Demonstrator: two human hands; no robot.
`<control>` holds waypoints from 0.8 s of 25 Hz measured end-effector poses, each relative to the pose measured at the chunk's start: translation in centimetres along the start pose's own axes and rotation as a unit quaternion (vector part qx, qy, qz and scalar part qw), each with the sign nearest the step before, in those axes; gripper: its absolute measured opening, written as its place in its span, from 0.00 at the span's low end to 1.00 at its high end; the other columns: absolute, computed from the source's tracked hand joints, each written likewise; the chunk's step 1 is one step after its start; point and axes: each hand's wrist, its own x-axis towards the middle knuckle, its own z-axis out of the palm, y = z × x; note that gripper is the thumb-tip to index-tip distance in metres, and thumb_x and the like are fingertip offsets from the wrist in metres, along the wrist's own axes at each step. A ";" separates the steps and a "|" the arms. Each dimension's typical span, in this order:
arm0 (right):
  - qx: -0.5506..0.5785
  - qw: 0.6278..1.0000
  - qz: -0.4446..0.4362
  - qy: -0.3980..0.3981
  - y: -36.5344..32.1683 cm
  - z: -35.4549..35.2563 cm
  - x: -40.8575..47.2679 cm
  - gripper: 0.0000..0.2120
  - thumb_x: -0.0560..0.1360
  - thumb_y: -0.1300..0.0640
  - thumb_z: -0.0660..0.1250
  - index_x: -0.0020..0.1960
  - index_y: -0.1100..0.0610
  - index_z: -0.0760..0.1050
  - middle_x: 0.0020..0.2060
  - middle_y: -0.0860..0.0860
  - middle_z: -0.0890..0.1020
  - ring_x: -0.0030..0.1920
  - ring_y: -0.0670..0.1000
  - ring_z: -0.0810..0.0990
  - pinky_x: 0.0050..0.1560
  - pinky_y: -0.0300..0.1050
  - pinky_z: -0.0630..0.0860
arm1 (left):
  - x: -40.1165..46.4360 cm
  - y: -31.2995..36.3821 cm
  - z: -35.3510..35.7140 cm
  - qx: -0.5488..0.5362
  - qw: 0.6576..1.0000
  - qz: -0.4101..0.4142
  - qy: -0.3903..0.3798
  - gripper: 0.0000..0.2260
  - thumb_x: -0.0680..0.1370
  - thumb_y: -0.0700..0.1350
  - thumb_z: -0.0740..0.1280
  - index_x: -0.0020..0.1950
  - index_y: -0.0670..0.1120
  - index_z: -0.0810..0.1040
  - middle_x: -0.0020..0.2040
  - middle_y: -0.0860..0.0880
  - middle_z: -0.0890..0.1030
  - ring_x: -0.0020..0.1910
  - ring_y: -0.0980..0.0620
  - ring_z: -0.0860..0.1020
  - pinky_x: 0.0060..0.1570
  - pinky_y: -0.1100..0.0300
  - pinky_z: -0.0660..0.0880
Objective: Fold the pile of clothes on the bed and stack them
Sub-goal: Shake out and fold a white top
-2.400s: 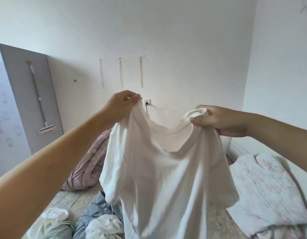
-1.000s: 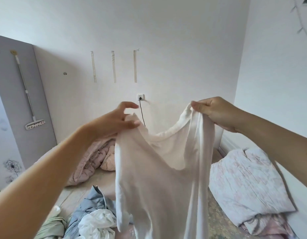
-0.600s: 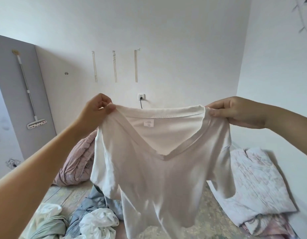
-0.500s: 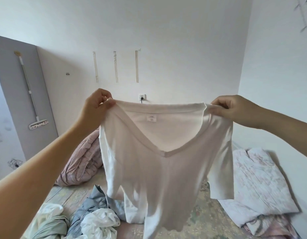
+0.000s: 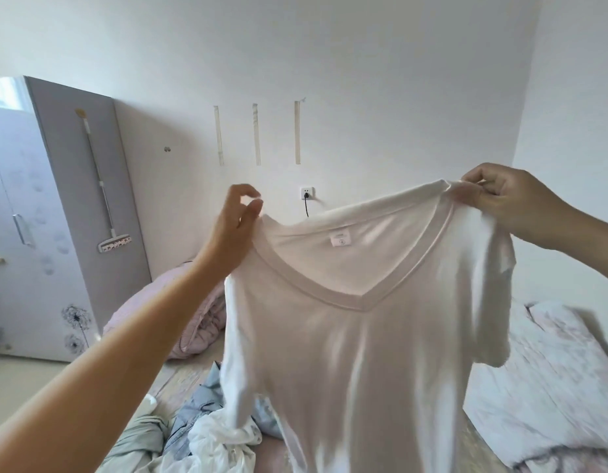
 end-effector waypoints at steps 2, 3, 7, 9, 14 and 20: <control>0.006 1.000 0.005 0.009 0.2 -0.4 -0.2 0.16 0.70 0.39 0.66 0.45 0.52 0.75 0.45 0.63 0.80 0.36 0.52 0.72 0.39 0.47 0.67 | -0.2 -0.6 -0.7 0.020 0.997 0.059 -0.044 0.19 0.70 0.55 0.68 0.54 0.49 0.65 0.40 0.53 0.69 0.32 0.64 0.68 0.35 0.72 0.64; 0.002 1.000 0.006 0.014 0.4 -0.6 -0.2 0.16 0.70 0.39 0.66 0.45 0.52 0.75 0.45 0.64 0.80 0.36 0.52 0.71 0.38 0.46 0.67 | -0.1 -1.1 -1.1 0.057 0.993 0.081 -0.063 0.21 0.65 0.55 0.71 0.52 0.50 0.67 0.42 0.55 0.69 0.36 0.65 0.68 0.39 0.72 0.65; -0.001 1.000 -0.003 0.029 0.7 -0.9 -0.4 0.17 0.71 0.43 0.68 0.46 0.57 0.76 0.35 0.51 0.78 0.33 0.43 0.71 0.32 0.30 0.67 | 0.3 -2.0 -2.2 0.103 0.985 0.132 -0.033 0.10 0.68 0.46 0.70 0.43 0.39 0.80 0.43 0.57 0.74 0.41 0.67 0.73 0.44 0.73 0.67; -0.004 0.999 -0.017 0.051 0.7 -0.9 -0.4 0.16 0.71 0.45 0.69 0.46 0.59 0.76 0.37 0.49 0.77 0.35 0.42 0.71 0.32 0.27 0.65 | 0.3 -1.9 -2.8 0.121 0.977 0.173 0.020 0.09 0.73 0.39 0.67 0.50 0.37 0.83 0.43 0.57 0.76 0.41 0.64 0.75 0.46 0.74 0.68; -0.040 0.997 -0.036 0.051 1.2 -0.5 -1.7 0.15 0.73 0.46 0.67 0.46 0.58 0.73 0.33 0.50 0.75 0.31 0.42 0.67 0.30 0.29 0.63 | -0.4 -1.8 -2.8 0.272 0.928 0.237 0.097 0.13 0.78 0.35 0.62 0.60 0.37 0.78 0.45 0.39 0.82 0.41 0.42 0.81 0.43 0.53 0.77; -0.267 0.963 -0.028 0.002 3.8 -0.1 -2.4 0.09 0.79 0.50 0.60 0.49 0.55 0.63 0.34 0.60 0.75 0.37 0.62 0.75 0.37 0.51 0.65 | -0.5 -1.9 -1.8 0.267 0.948 0.147 -0.086 0.13 0.78 0.30 0.60 0.62 0.37 0.74 0.51 0.46 0.76 0.48 0.50 0.78 0.48 0.68 0.65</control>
